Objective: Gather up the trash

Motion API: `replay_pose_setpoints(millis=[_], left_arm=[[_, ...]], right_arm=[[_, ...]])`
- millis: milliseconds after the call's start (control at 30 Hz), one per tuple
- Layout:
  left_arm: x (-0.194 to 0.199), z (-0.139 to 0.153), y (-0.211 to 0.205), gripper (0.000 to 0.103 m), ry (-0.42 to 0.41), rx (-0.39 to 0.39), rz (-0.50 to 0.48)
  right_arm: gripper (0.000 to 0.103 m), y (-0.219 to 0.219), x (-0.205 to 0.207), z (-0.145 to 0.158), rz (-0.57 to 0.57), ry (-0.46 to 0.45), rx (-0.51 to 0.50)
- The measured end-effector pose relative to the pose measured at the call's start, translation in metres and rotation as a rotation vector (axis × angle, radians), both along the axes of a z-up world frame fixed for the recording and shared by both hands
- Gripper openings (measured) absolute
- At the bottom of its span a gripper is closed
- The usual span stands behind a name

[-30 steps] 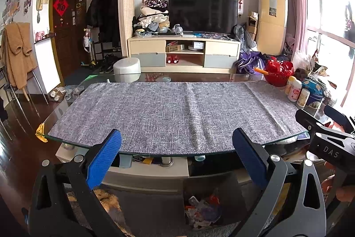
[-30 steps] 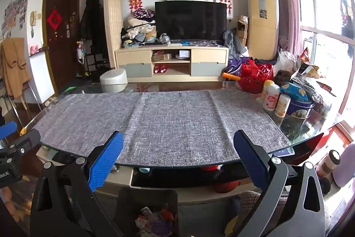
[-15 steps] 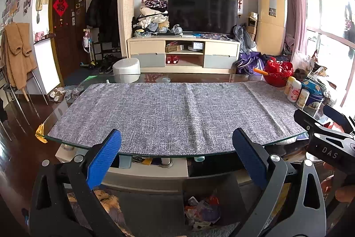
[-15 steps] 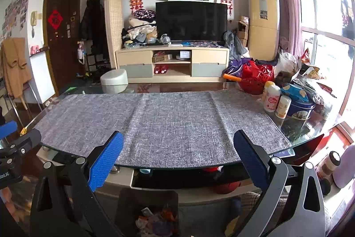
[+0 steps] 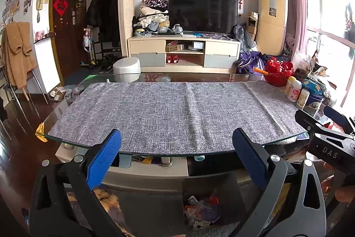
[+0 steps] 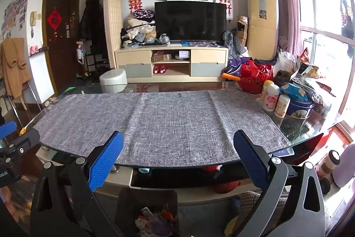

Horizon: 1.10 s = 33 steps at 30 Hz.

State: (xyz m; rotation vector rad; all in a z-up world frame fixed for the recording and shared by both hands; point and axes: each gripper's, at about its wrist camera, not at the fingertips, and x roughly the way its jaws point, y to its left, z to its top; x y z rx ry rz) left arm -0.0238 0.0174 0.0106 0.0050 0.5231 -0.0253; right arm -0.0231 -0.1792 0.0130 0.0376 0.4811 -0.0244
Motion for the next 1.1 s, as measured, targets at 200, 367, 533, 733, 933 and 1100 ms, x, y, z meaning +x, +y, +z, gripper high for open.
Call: replay_pose_setpoints(millis=[200,367,533,733,933,1100], left_arm=[[-0.003,0.002,-0.001,0.095,-0.015,-0.005,-0.015],[0.0,0.001,-0.003,0.095,-0.004,0.011,0.012],[-0.002,0.003,0.003,0.095,-0.014,-0.026,0.011],[-0.003,0.002,0.002,0.095,-0.015,-0.015,-0.005],[-0.004,0.002,0.005,0.095,-0.019,-0.023,-0.007],[-0.002,0.001,0.008,0.095,-0.002,-0.044,-0.019]], right_arm=[[0.1,-0.001,-0.001,-0.001,-0.001,0.001,-0.01],[0.1,0.0,-0.001,-0.001,-0.003,0.003,-0.009],[0.1,-0.001,-0.001,-0.003,-0.004,0.008,-0.005],[0.1,-0.002,-0.001,-0.003,0.001,0.011,-0.002],[0.1,-0.002,-0.001,-0.004,0.0,0.014,0.001],[0.1,-0.002,-0.001,-0.005,0.001,0.019,0.003]])
